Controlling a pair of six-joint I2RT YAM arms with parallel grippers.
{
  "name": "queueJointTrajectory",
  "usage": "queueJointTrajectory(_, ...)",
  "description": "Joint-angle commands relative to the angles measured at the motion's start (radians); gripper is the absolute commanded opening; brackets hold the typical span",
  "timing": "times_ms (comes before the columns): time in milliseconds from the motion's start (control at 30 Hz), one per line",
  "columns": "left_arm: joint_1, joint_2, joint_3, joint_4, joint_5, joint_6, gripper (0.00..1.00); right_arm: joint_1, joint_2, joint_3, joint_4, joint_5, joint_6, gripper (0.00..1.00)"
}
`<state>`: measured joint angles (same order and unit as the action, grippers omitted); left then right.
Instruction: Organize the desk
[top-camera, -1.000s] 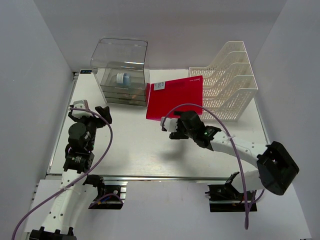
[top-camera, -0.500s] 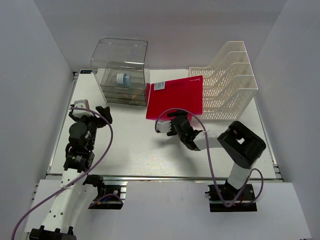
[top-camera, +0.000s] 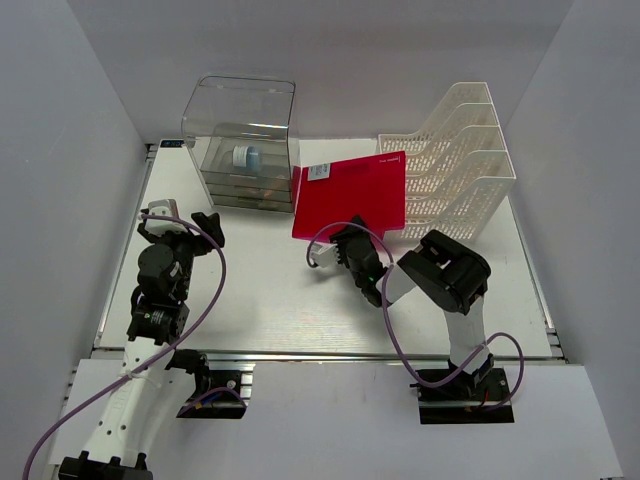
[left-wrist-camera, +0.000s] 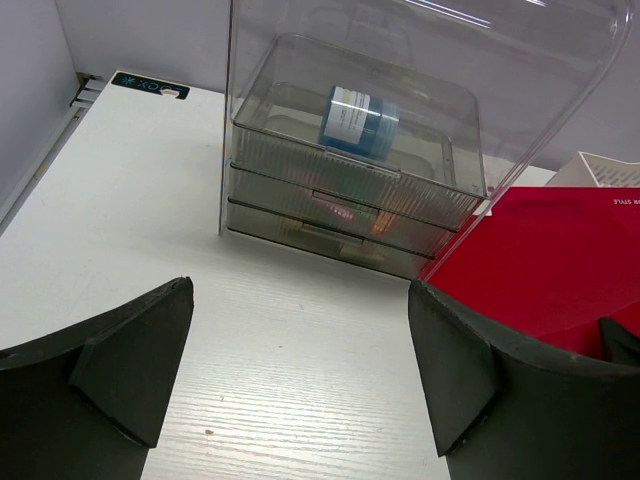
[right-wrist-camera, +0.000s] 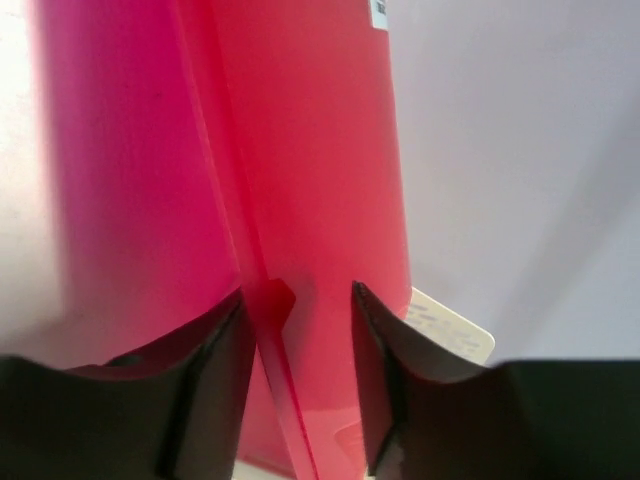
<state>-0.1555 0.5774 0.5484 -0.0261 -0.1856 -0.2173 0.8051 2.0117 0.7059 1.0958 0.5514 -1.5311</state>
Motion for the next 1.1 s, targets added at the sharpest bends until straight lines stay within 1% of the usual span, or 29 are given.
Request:
queueJointTrajectory(0, -0.004, -0.002, 0.004, -0.003, -0.008, 0.009, 0.98, -0.012, -0.004, 0.012, 0.153, 0.007, -0.052, 0.44)
queueJointTrajectory(33, -0.004, -0.002, 0.004, -0.005, -0.006, 0.009, 0.98, -0.015, -0.005, 0.012, 0.151, 0.002, -0.055, 0.39)
queueJointTrajectory(100, -0.004, -0.002, 0.005, -0.005, -0.008, 0.009, 0.98, -0.024, -0.004, 0.015, 0.154, -0.001, -0.063, 0.37)
queueJointTrajectory(133, -0.004, -0.002, 0.004, -0.005, -0.008, 0.007, 0.98, -0.027, -0.001, 0.017, 0.164, -0.002, -0.067, 0.3)
queueJointTrajectory(267, -0.004, -0.004, 0.004, -0.003, -0.012, 0.009, 0.98, -0.037, 0.009, 0.01, 0.21, -0.004, -0.113, 0.19)
queueJointTrajectory(300, -0.004, -0.002, 0.004, -0.003, -0.012, 0.009, 0.98, -0.038, 0.009, 0.007, 0.22, -0.004, -0.119, 0.12)
queueJointTrajectory(367, -0.004, -0.002, 0.002, -0.003, -0.012, 0.009, 0.98, -0.041, 0.002, 0.007, 0.242, -0.004, -0.133, 0.03)
queueJointTrajectory(400, -0.004, -0.001, 0.005, -0.003, -0.011, 0.007, 0.98, -0.041, -0.004, 0.006, 0.252, -0.001, -0.139, 0.0)
queueJointTrajectory(533, -0.004, -0.002, 0.004, -0.003, -0.011, 0.007, 0.98, -0.049, -0.05, 0.003, 0.28, 0.004, -0.155, 0.0)
queueJointTrajectory(633, -0.004, -0.004, 0.002, -0.001, -0.006, 0.007, 0.98, -0.058, -0.108, 0.015, 0.259, -0.004, -0.159, 0.0)
queueJointTrajectory(733, -0.004, 0.002, 0.002, -0.001, -0.005, 0.009, 0.98, -0.064, -0.188, 0.041, 0.178, -0.013, -0.14, 0.0)
queueJointTrajectory(767, -0.004, 0.006, 0.002, -0.001, -0.005, 0.007, 0.98, -0.07, -0.209, 0.049, 0.12, -0.018, -0.132, 0.0)
queueJointTrajectory(800, -0.004, 0.004, 0.002, -0.001, -0.003, 0.007, 0.98, -0.075, -0.258, 0.056, 0.087, -0.019, -0.114, 0.0)
queueJointTrajectory(867, -0.004, 0.002, 0.002, 0.002, -0.003, 0.009, 0.98, -0.075, -0.306, 0.075, 0.027, -0.025, -0.09, 0.0)
queueJointTrajectory(900, -0.004, 0.001, 0.001, 0.003, 0.0, 0.01, 0.98, -0.079, -0.356, 0.079, -0.037, -0.028, -0.077, 0.0)
queueJointTrajectory(1067, -0.013, -0.001, -0.004, 0.006, 0.009, 0.012, 0.98, -0.092, -0.484, 0.153, -0.197, -0.004, 0.063, 0.0)
